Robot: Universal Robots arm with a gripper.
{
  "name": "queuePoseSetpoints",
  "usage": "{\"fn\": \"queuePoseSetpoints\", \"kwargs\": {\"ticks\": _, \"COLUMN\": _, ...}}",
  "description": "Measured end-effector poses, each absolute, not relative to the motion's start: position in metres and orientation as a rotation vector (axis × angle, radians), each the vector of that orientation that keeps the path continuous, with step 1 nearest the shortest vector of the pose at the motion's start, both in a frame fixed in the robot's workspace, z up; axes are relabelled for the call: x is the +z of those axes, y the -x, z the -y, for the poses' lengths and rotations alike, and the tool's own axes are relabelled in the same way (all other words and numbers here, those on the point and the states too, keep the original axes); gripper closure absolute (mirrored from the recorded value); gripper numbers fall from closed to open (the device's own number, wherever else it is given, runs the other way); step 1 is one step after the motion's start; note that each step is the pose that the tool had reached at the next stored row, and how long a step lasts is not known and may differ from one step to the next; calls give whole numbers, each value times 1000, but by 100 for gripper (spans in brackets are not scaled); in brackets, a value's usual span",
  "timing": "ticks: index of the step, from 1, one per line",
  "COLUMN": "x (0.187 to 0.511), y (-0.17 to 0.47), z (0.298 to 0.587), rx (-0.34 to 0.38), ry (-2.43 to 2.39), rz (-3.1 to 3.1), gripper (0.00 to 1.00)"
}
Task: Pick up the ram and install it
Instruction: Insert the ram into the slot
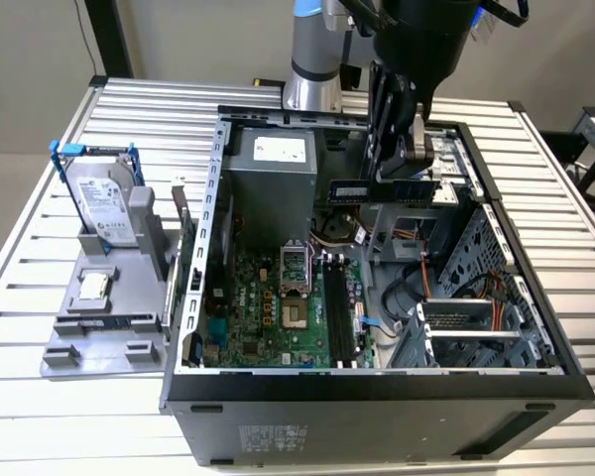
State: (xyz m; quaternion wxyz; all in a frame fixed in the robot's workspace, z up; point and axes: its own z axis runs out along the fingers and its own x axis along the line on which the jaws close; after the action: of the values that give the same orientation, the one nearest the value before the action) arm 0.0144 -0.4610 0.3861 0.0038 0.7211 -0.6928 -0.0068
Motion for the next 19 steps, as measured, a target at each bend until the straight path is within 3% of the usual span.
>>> {"fn": "queuePoseSetpoints", "kwargs": {"ticks": 19, "x": 385, "y": -15, "z": 461, "rx": -23, "ry": -2175, "rz": 2256, "gripper": 100}}
